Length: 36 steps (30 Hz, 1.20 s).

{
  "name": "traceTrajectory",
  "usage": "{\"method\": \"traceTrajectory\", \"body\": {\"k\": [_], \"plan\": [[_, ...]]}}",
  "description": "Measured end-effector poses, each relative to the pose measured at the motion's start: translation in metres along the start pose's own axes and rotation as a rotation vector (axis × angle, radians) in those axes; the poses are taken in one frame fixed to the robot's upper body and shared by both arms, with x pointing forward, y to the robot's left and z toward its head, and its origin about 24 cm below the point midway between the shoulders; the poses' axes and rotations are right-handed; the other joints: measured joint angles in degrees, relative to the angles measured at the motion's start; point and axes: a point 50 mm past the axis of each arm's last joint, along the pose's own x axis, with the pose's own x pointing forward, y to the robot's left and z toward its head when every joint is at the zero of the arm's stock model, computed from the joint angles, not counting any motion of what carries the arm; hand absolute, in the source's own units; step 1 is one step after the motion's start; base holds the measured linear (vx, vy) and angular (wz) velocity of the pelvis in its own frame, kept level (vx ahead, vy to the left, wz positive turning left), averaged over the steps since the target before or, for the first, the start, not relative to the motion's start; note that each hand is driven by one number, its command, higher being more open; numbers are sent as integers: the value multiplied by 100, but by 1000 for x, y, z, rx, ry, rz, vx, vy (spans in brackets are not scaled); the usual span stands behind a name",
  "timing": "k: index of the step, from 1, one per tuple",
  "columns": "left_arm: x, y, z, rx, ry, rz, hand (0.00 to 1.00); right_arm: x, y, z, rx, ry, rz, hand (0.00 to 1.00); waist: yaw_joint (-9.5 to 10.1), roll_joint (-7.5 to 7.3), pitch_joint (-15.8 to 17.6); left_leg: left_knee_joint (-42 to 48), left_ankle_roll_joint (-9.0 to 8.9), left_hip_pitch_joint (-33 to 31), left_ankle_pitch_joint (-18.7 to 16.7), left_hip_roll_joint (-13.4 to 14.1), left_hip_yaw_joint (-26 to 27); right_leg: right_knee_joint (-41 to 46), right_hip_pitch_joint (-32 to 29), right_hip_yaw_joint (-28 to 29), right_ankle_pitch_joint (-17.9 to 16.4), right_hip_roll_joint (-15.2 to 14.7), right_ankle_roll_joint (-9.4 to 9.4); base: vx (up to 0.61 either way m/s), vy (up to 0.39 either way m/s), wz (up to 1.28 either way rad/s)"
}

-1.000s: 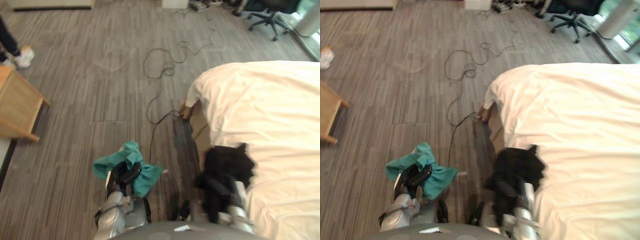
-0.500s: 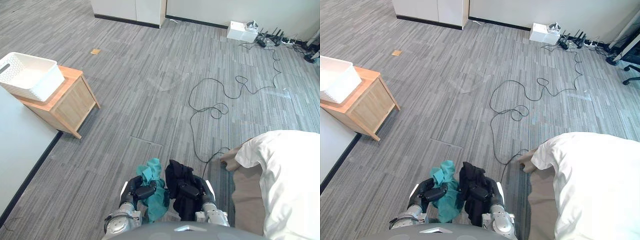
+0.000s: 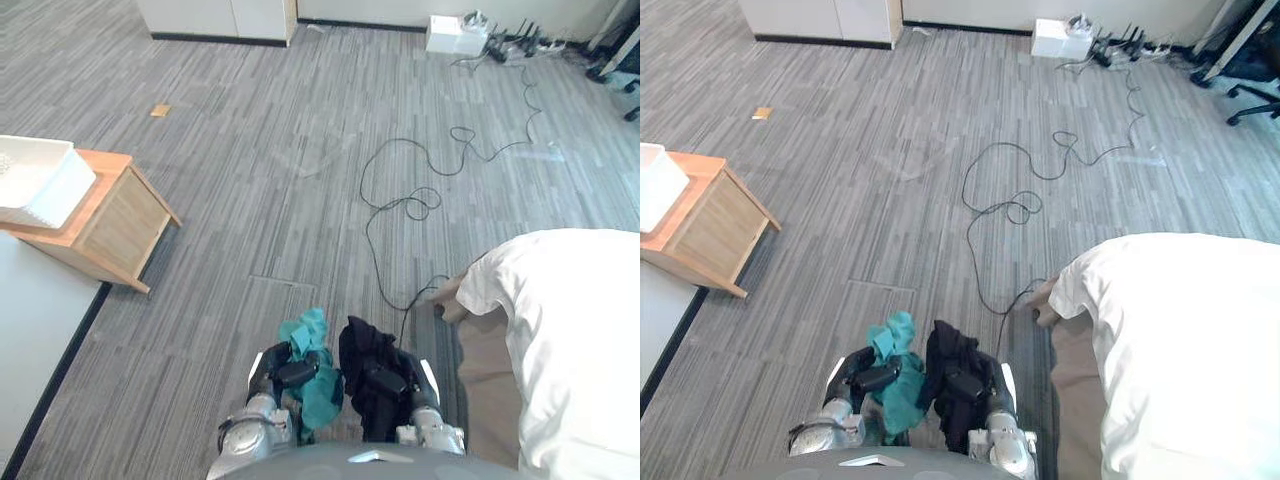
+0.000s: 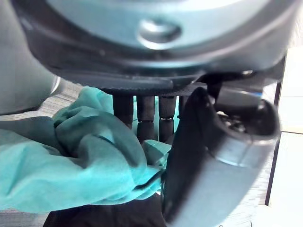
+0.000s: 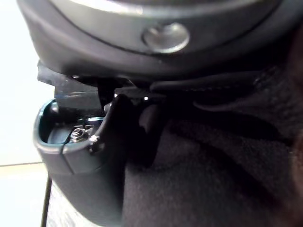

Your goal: Tidy up the quilt and then pick up the clothes from the bed and put them into the laundry hamper

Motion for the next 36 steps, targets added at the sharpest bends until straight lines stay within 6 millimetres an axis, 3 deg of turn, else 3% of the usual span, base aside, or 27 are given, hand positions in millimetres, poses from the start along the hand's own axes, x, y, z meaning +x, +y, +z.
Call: {"method": "traceTrajectory", "body": {"k": [1,3,4,6,7,8,10,12,13,14,15,16,18,19,20,23,24,25,26,27,28,29,30,31,32,33,36], "plan": [[0,-8,-2,-3,10,-19,0,2,-7,1,-6,2,-39,0,12,116,11,-396,71,-180,-38,53,118,-96,104,-126,-28,5,33,113,-49,16],[0,-12,-4,-4,18,-26,0,4,-9,1,-12,12,-60,0,15,147,15,-1094,215,-294,72,27,240,-230,218,-235,-65,3,79,189,-7,28],[1,-15,-2,-3,16,-25,0,7,-8,1,-32,24,-60,0,72,114,34,-2084,414,-352,417,-22,413,-411,390,-317,-119,7,154,282,20,24],[3,-16,1,-3,14,-19,0,10,-5,0,-63,34,-50,0,174,89,51,-2787,507,-381,804,-57,492,-458,523,-336,-262,15,257,368,56,10],[5,-16,3,-3,7,-9,0,13,-1,-1,-75,47,-33,0,265,-9,52,-2745,784,-384,1206,-85,570,-499,618,-316,-385,-40,374,446,78,1],[6,-17,6,-13,-4,3,0,16,5,3,-86,40,-12,0,332,-123,80,-2494,1046,-419,1206,-177,587,-422,666,-330,-464,-195,558,472,70,1],[11,-15,15,-31,-28,28,0,20,14,6,-95,38,22,0,389,-391,166,-1845,1176,-541,687,-221,623,-93,672,-264,-565,-434,798,589,90,12],[13,-12,16,-55,-22,48,0,22,20,3,-93,57,35,0,430,-487,168,-1655,1133,-270,305,-289,602,1407,295,58,-582,-677,919,612,146,20],[13,-11,15,-71,-15,55,0,22,20,1,-85,66,31,0,413,-494,166,-1806,1103,-6,191,-373,530,2455,-60,228,-337,-835,1154,548,128,42],[13,-7,14,-78,-10,68,0,22,20,-2,-73,84,26,0,335,-500,171,-2166,1076,441,84,-478,335,3879,-606,497,133,-946,1250,537,93,54],[13,-5,15,-69,-10,72,0,22,21,-4,-72,93,29,0,306,-498,180,-2331,1073,659,71,-516,211,4450,-835,570,32,-942,1127,561,28,77],[14,-4,16,-61,-12,78,0,23,22,-6,-76,104,39,0,273,-432,220,-2677,1049,1139,45,-502,-44,5135,-1191,496,-224,-857,692,449,-19,73],[19,-6,24,-27,-39,61,0,30,19,9,-76,32,35,0,143,-158,352,-3102,858,1826,-112,-288,-623,5014,-1877,4,-639,-647,64,602,-129,106],[20,-6,26,-19,-42,56,0,31,18,11,-74,24,32,0,120,-153,354,-3131,832,1877,-136,-256,-707,4904,-1993,-67,-688,-652,24,644,-252,135],[24,-9,31,2,-53,41,0,35,16,20,-72,-13,26,0,33,-110,380,-3173,725,1987,-258,-176,-1026,4251,-2429,-259,-746,-747,-4,550,-313,134],[31,-14,42,26,-78,17,0,43,9,34,-91,-54,17,0,16,-85,404,-3348,304,2349,-522,121,-1533,1727,-3029,-375,-140,-1048,346,522,-370,133],[31,-13,43,25,-82,22,0,44,8,34,-98,-53,13,0,48,-144,392,-3366,104,2627,-681,282,-1619,935,-3103,-210,153,-1164,587,702,-555,107],[29,-9,36,13,-61,40,0,44,8,34,-106,-51,17,0,71,-81,409,-3270,-37,2988,-884,476,-1709,1151,-3104,21,732,-1141,571,737,-567,93],[28,-10,33,4,-49,46,0,46,8,36,-109,-56,21,0,55,32,386,-3083,-55,3026,-894,645,-1749,1588,-3164,79,874,-1079,573,923,-687,65],[25,-9,22,-13,-15,55,0,49,3,43,-118,-73,13,0,38,297,345,-2220,137,2835,-704,959,-1911,2533,-3255,71,491,-927,301,797,-585,26],[24,-11,19,-24,-9,51,0,51,1,45,-126,-78,9,0,66,404,339,-1771,190,2690,-528,1069,-1969,2771,-3240,30,206,-834,236,943,-712,19],[22,-12,14,-57,10,54,0,55,-3,51,-144,-86,3,0,57,606,402,-574,187,2194,185,1303,-2129,2973,-2956,-185,-239,-655,59,786,-592,6],[22,-17,8,-118,41,54,0,58,-7,51,-162,-73,-11,0,70,700,527,741,118,1585,1248,1500,-2307,2788,-2439,-342,-470,-381,-17,766,-533,13],[21,-20,5,-160,55,55,0,58,-10,51,-173,-69,-14,0,115,806,557,1540,136,1245,1155,1527,-2370,2594,-2114,-450,-572,-232,-102,753,-412,8],[19,-21,2,-192,66,51,0,58,-12,48,-178,-57,-24,0,194,862,667,2566,251,832,757,1423,-2354,2247,-1531,-534,-627,-60,-139,715,-310,9],[19,-23,16,-222,-1,25,0,55,-10,46,-179,-53,-20,0,323,655,801,2985,382,307,333,1028,-2001,1724,-807,-585,-677,17,-137,700,-293,8],[18,-28,32,-270,-78,-8,0,53,-9,52,-169,-87,-25,0,549,382,831,2191,360,-577,-215,521,-1042,794,44,-731,-650,76,-82,668,-220,7]]}}
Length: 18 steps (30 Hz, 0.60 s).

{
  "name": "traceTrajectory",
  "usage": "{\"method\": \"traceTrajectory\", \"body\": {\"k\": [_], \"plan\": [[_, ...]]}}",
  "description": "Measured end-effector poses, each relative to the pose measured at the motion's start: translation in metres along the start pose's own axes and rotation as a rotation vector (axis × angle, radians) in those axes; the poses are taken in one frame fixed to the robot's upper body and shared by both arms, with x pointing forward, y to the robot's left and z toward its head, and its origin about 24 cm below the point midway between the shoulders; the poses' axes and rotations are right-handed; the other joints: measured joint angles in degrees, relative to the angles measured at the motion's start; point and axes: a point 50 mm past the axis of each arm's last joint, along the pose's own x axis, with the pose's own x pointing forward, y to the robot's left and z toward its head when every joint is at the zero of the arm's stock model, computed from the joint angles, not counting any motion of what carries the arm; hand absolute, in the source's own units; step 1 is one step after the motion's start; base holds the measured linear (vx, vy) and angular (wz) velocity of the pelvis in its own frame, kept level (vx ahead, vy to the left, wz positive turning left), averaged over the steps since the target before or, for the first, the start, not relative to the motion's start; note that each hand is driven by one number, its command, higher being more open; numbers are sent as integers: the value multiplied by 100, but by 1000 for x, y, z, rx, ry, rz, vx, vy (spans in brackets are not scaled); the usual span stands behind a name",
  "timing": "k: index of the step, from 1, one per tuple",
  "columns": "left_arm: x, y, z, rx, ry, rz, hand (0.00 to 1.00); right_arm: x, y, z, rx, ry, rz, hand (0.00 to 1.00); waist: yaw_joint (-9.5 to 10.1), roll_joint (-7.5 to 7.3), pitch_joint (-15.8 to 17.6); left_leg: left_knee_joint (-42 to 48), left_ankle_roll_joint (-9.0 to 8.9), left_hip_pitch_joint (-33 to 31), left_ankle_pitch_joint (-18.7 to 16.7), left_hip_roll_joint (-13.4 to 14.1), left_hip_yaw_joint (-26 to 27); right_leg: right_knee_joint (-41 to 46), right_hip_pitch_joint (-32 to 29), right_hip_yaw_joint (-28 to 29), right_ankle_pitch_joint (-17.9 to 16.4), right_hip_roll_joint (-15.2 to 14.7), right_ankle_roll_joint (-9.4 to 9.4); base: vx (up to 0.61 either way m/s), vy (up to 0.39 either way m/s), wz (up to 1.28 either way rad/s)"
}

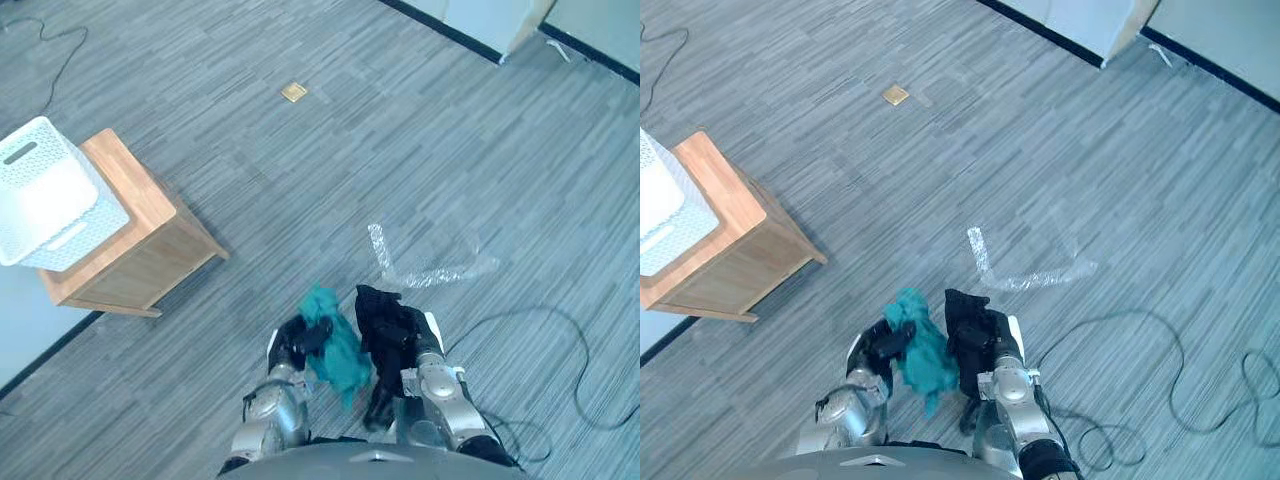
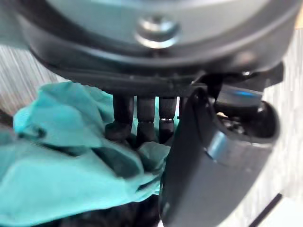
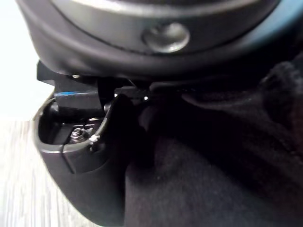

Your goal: Tidy up the quilt and then pick up the clothes from the bed and put them into the laundry hamper

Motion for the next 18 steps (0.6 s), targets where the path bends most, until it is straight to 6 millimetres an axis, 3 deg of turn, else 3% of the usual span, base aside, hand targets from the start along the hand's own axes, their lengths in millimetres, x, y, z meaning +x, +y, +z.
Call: {"method": "traceTrajectory", "body": {"k": [3,4,5,6,7,8,9,10,11,12,13,15,16,17,18], "plan": [[-1,-7,11,-23,-51,-48,0,2,-1,11,6,-42,-5,0,202,-61,-1,-1825,199,-616,-42,-87,1759,-669,886,-261,-227,92,450,782,-141,13],[-2,-5,10,-25,-44,-45,0,2,1,10,4,-36,-3,0,264,-56,-73,-2616,1334,-426,126,-52,2983,-803,1276,-405,-314,256,690,858,-136,81],[0,-1,11,-27,-37,-31,0,3,6,8,10,-21,2,0,237,-291,-181,-2588,1666,-295,-93,-143,3414,-749,1367,-632,-332,132,721,874,-154,127],[-1,3,13,-43,-44,-8,0,5,6,7,-1,-13,3,0,263,-438,-259,-2467,1884,-305,-223,-170,3686,-445,1308,-713,-271,45,762,1063,-169,162],[-4,10,12,-66,-49,32,0,9,9,10,-15,-14,13,0,296,-442,-265,-2403,1851,-174,-750,-219,3293,566,1194,-738,-122,8,799,840,-120,166],[-4,15,14,-69,-55,52,0,10,11,8,-16,-3,21,0,280,-514,-277,-2374,1780,-20,-892,-339,2969,1882,888,-623,26,-202,743,1155,-187,201],[-6,24,10,-81,-39,102,0,8,11,5,-35,3,32,0,253,-505,-275,-2588,1524,506,-1038,-550,2455,4055,387,-492,-26,-460,481,797,-167,196],[-10,30,5,-79,-23,131,0,8,7,2,-44,11,30,0,205,-453,-306,-2845,1344,886,-1043,-616,2134,4769,106,-427,-118,-534,312,950,-276,179],[-12,35,1,-73,-9,146,0,7,5,0,-51,14,36,0,146,-384,-371,-3062,1250,1120,-1025,-640,1851,4957,-92,-451,-182,-532,194,772,-306,204],[-14,37,0,-58,5,149,0,3,-12,-7,-90,18,36,0,36,-230,-562,-3707,934,1593,-847,-621,1193,5008,-738,-442,-282,-576,16,620,-257,178],[-14,37,1,-50,-1,146,0,2,-16,-7,-94,9,36,0,2,-205,-573,-3841,841,1678,-786,-609,1056,4988,-894,-440,-303,-598,-13,598,-317,241],[-20,40,19,-29,-100,119,0,-15,-45,8,-127,-120,-36,0,-289,-131,-595,-4548,401,2045,-532,-294,-135,4330,-2264,-11,-406,-883,-121,728,-575,236],[-20,40,21,-25,-111,117,0,-16,-45,10,-135,-136,-44,0,-317,-117,-588,-4607,383,2071,-522,-215,-266,4102,-2412,97,-392,-867,-92,618,-604,207],[-19,40,27,-12,-146,110,0,-18,-48,19,-153,-193,-79,0,-426,-90,-574,-4701,307,2081,-480,110,-621,2969,-2839,590,-233,-776,175,732,-935,179],[-18,39,31,17,-161,102,0,-19,-45,25,-151,-233,-91,0,-424,-212,-605,-4665,78,2060,-472,414,-845,837,-2921,1434,508,-720,639,731,-965,197]]}}
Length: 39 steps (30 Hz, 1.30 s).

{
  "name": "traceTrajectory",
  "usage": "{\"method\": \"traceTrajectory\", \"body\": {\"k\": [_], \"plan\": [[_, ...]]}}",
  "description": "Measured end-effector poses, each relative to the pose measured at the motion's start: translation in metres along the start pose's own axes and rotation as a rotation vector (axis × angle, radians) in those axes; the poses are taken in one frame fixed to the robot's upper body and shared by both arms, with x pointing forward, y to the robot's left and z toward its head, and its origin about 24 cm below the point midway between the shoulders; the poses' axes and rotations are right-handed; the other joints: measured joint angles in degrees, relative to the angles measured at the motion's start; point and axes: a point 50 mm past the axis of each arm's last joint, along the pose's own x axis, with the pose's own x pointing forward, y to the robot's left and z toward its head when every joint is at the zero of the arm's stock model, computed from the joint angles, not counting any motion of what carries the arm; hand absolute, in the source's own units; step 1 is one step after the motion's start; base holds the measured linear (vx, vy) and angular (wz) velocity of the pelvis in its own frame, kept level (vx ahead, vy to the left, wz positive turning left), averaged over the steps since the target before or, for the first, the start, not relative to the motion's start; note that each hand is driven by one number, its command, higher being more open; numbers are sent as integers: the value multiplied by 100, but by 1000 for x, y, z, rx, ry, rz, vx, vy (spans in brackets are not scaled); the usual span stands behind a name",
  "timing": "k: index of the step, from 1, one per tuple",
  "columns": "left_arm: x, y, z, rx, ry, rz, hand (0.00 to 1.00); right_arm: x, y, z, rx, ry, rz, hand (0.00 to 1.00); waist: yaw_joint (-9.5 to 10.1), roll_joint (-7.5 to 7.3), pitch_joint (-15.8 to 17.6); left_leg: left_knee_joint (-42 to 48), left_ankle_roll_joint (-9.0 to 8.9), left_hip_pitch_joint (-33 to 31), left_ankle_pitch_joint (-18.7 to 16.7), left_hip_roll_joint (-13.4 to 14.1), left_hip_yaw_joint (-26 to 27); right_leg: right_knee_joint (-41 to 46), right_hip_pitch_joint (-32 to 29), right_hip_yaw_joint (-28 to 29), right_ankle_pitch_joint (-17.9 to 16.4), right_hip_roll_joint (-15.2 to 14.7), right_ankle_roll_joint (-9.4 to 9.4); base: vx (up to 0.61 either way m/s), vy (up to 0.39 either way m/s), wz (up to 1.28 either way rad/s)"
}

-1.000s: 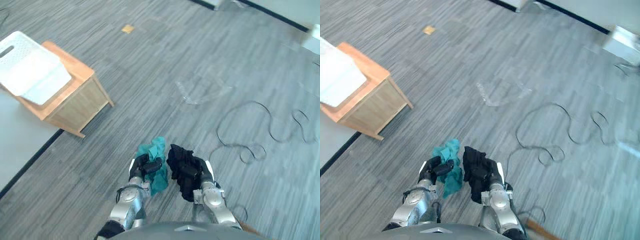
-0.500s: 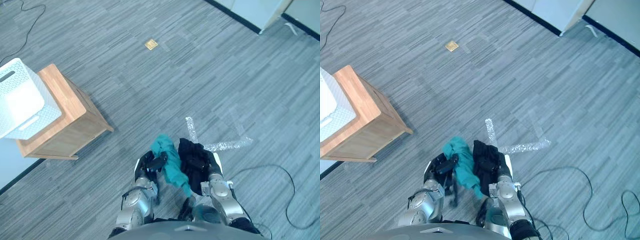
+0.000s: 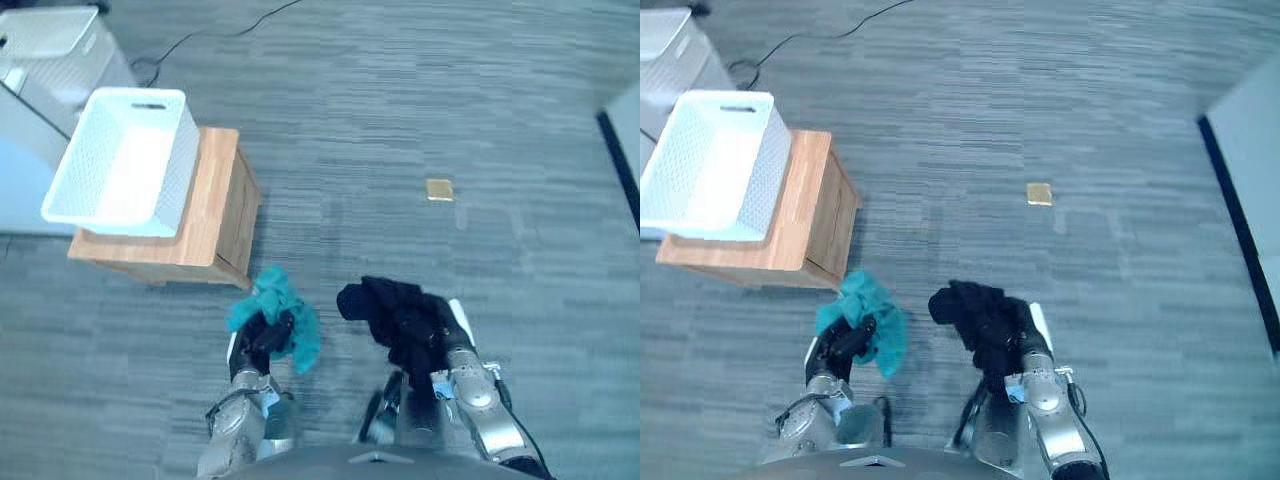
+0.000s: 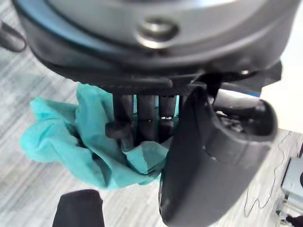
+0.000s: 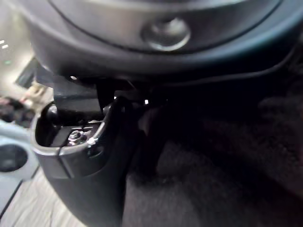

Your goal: Tidy up the quilt and then pick up the clothes from the bed and put them into the laundry hamper

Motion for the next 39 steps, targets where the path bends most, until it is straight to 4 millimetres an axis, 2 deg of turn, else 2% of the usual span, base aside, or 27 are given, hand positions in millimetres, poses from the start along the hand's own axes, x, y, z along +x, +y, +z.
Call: {"method": "traceTrajectory", "body": {"k": [1,2,3,4,5,6,8,10,11,13,14,16,18,20,21,22,23,25,28,30,31,32,33,34,35,36,39], "plan": [[0,3,0,31,0,-3,0,-1,5,0,11,-2,6,0,10,-99,5,80,-287,18,-49,46,-82,-901,201,281,1092,-49,196,835,-1042,140],[6,-11,-5,15,32,-17,0,11,-1,-2,-37,19,-4,0,248,141,63,406,-893,-53,-417,69,-471,-1113,545,-140,1619,170,284,343,-388,72],[6,-17,-6,6,38,-29,0,18,-1,0,-42,32,-8,0,247,74,114,508,-855,-164,-417,-232,-590,-972,578,-161,1535,110,266,335,-326,76],[5,-25,-9,3,42,-52,0,21,-1,0,-40,45,-17,0,191,-44,205,388,-667,-173,-161,-710,-757,-173,422,-178,1180,-111,106,172,-225,133],[3,-33,-11,8,39,-74,0,18,4,-2,-38,49,-1,0,92,65,213,264,-229,-96,251,-738,-709,1002,3,-169,492,-90,52,272,-360,202],[-1,-19,-10,14,25,-36,0,8,29,0,13,55,58,0,94,-342,129,351,-318,60,254,-683,-796,213,210,28,405,-62,-20,267,-464,192],[1,-18,-14,-7,42,-2,0,4,44,0,11,56,113,0,71,-163,188,1056,-486,-144,173,-357,-882,728,416,-345,49,27,-256,303,-458,124],[1,-18,-16,-30,51,19,0,3,69,15,-16,1,216,0,138,40,278,2970,-277,-1152,1039,65,-388,737,910,-825,-346,207,-489,286,-411,82],[-2,-16,-19,-31,63,28,0,0,83,21,-50,-30,280,0,263,189,348,3837,-250,-1477,1088,259,86,445,1376,-959,-403,357,-587,381,-388,58],[-6,-12,-21,-31,67,39,0,-5,98,25,-46,-37,329,0,352,297,342,4452,-193,-1863,728,129,660,-147,2088,-1287,-412,442,-601,426,-299,68],[-5,-12,-16,-38,45,34,0,-3,99,28,-34,-42,329,0,407,278,351,4385,-216,-2029,492,-58,1176,-523,2486,-1494,-412,467,-602,395,-182,80],[-4,-9,-9,-52,16,41,0,1,92,34,-1,-53,309,0,450,289,343,3898,-106,-2161,201,-76,2233,-1040,3014,-1822,-398,561,-577,348,-149,82],[-3,-8,-1,-60,-15,46,0,6,69,40,129,-58,258,0,482,220,362,3100,144,-2211,58,-51,3575,-1388,3520,-2271,-438,607,-483,415,-130,90],[-9,-5,0,-62,-28,48,0,12,47,37,154,-53,179,0,376,128,249,2250,675,-2173,222,-183,4607,-1433,3847,-2619,-576,687,-218,511,-120,96],[-15,-2,-2,-65,-21,52,0,10,36,30,187,-25,132,0,325,143,29,1586,1292,-2145,444,-361,4920,-1301,3956,-2732,-705,771,-23,463,-45,139],[-14,3,0,-48,-20,44,0,8,27,20,244,24,70,0,209,-248,-96,1525,1589,-2021,358,-766,4705,-641,3962,-2775,-926,390,16,634,-26,173],[-15,5,0,-41,-12,50,0,8,16,14,250,45,28,0,93,-437,-120,1319,1619,-1796,232,-1075,4425,826,3631,-2637,-880,-89,-145,660,4,160],[-16,11,-2,-27,5,65,0,6,11,9,263,61,4,0,-17,-586,-113,1084,1459,-1239,199,-1321,4073,2903,3133,-2292,-922,-596,-334,720,-2,107],[-19,20,3,40,-12,73,0,2,21,15,331,47,8,0,-123,-485,-148,372,1195,-220,337,-1330,3538,4089,2116,-1559,-1030,-536,-495,607,-78,77],[-21,15,11,46,-49,51,0,-1,24,24,396,11,8,0,-277,-388,-196,-40,1001,130,454,-1301,3123,3391,1562,-1436,-1134,-350,-631,534,-190,105],[-16,9,18,44,-75,21,0,-1,21,32,404,-28,6,0,-383,-313,-200,-185,940,251,490,-1259,2705,2376,1106,-1039,-1160,-132,-703,342,-232,120],[-14,7,20,45,-81,11,0,0,19,34,405,-41,3,0,-415,-286,-196,-189,930,280,492,-1223,2544,1940,946,-756,-1143,-15,-709,404,-340,153],[-11,5,21,42,-88,0,0,1,14,36,395,-56,-3,0,-455,-259,-187,-151,726,369,476,-1142,2328,1028,731,-137,-1004,223,-529,392,-378,113],[-11,4,23,43,-94,-1,0,1,12,37,392,-61,-7,0,-459,-261,-187,-133,510,455,423,-1106,2271,507,718,93,-775,308,-457,504,-449,122],[-13,9,23,72,-101,8,0,-1,10,41,396,-79,-14,0,-423,-364,-215,-53,40,706,177,-1086,2224,-526,834,332,471,374,-484,540,-454,91],[-13,14,17,67,-78,37,0,-1,4,46,376,-113,-20,0,-364,-155,-256,119,-206,841,-67,-806,2084,-388,929,342,997,526,-211,460,-345,62],[-17,9,12,16,-68,42,0,0,-17,82,348,-284,-46,0,-279,60,-334,152,-395,696,274,-566,2103,-891,1217,185,1001,688,-336,358,-264,16]]}}
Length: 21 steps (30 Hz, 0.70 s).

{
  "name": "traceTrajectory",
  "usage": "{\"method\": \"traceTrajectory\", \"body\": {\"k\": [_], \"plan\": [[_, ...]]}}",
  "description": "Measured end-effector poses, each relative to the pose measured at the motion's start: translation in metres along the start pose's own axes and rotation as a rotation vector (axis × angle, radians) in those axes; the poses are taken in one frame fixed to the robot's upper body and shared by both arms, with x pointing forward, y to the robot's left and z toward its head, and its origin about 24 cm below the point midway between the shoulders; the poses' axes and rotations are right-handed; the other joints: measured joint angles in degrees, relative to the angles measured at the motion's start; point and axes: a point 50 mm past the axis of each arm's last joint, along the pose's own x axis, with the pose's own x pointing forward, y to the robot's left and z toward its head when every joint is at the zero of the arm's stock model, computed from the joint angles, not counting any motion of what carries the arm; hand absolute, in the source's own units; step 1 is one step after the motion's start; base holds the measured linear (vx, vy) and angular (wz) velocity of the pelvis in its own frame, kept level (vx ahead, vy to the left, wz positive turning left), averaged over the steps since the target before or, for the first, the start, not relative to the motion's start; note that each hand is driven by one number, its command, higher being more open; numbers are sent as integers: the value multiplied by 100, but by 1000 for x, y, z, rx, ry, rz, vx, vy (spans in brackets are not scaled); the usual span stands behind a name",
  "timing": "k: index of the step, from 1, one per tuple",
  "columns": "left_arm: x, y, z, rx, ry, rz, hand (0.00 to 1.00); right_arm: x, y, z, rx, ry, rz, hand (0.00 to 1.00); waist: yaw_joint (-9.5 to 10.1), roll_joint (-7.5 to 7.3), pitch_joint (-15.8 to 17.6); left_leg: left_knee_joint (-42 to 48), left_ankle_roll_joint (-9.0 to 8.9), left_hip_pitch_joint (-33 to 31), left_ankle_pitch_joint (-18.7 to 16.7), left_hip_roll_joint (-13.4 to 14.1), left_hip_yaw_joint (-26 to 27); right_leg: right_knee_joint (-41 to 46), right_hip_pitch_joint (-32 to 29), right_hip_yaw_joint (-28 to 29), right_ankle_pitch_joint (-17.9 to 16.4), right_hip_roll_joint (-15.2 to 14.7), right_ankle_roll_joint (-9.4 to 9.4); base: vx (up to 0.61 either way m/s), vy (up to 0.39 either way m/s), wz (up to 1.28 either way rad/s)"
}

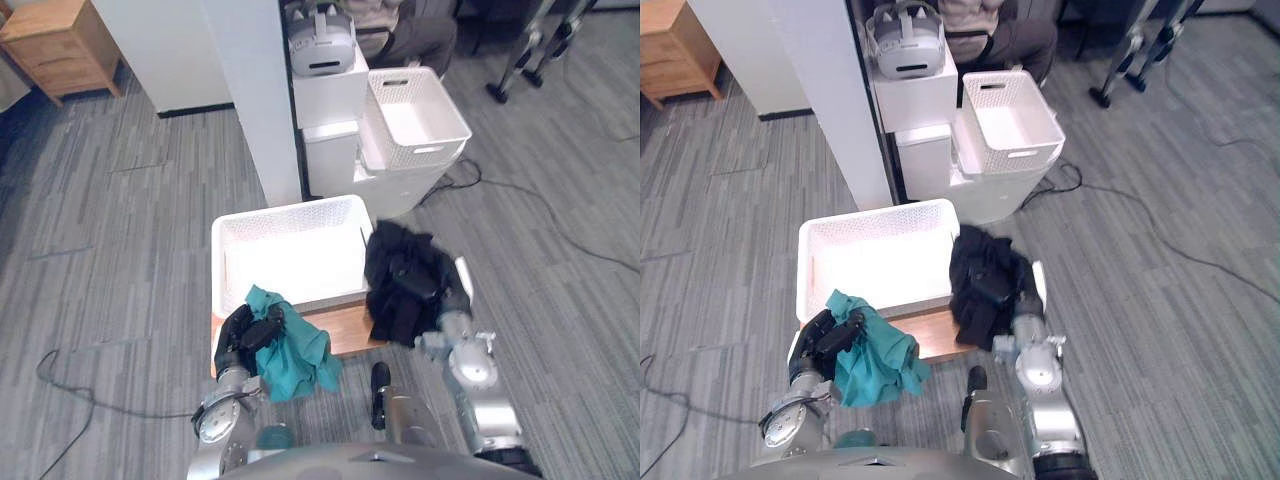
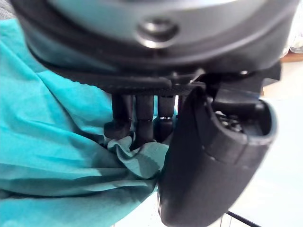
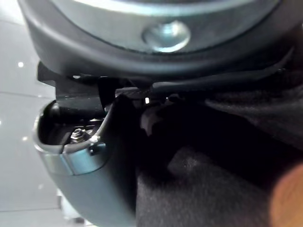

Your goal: Tidy up the quilt and then pick up the clothes from the bed and put them into the laundry hamper

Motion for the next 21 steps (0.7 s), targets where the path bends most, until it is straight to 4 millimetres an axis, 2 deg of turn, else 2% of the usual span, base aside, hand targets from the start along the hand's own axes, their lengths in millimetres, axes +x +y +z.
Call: {"method": "traceTrajectory", "body": {"k": [2,3,5,8,12,16,18,21], "plan": [[-3,-1,-1,-10,3,-7,0,8,-1,22,14,-98,-19,0,9,-72,23,-470,-183,139,-122,-2,23,-359,412,-46,28,23,-37,200,-104,30],[-4,-1,-1,-11,0,-11,0,11,0,28,16,-124,-14,0,30,-86,15,-641,-168,158,-101,-7,17,-419,496,-57,34,45,-44,153,-19,16],[-4,-1,1,-9,-8,-25,0,19,8,49,21,-226,26,0,97,-103,-20,-878,-8,98,380,15,155,-590,662,-73,63,120,-7,99,55,-11],[-6,-3,-1,-11,0,-45,0,17,15,69,-11,-327,96,0,17,-268,-126,-686,-10,-19,397,-71,718,-973,908,-264,173,-82,162,57,102,24],[-10,-5,-4,-10,14,-81,0,20,25,86,-49,-410,172,0,49,-288,-196,-727,-10,25,397,-194,710,-1340,1207,-436,326,-205,273,41,52,26],[-18,-5,-13,-16,51,-105,0,22,31,86,-68,-411,218,0,39,-223,-308,-713,-15,150,400,-250,825,-1561,1478,-544,457,-265,269,29,15,11],[-20,-8,-16,-38,68,-119,0,27,37,74,-100,-360,258,0,31,-224,-497,-713,-15,154,400,-320,877,-1650,1517,-578,515,-330,307,0,0,0],[-20,-16,-17,-44,70,-152,0,35,41,53,-157,-276,275,0,31,-181,-561,-707,-15,173,400,-379,882,-1659,1563,-651,578,-391,323,-27,19,8]]}}
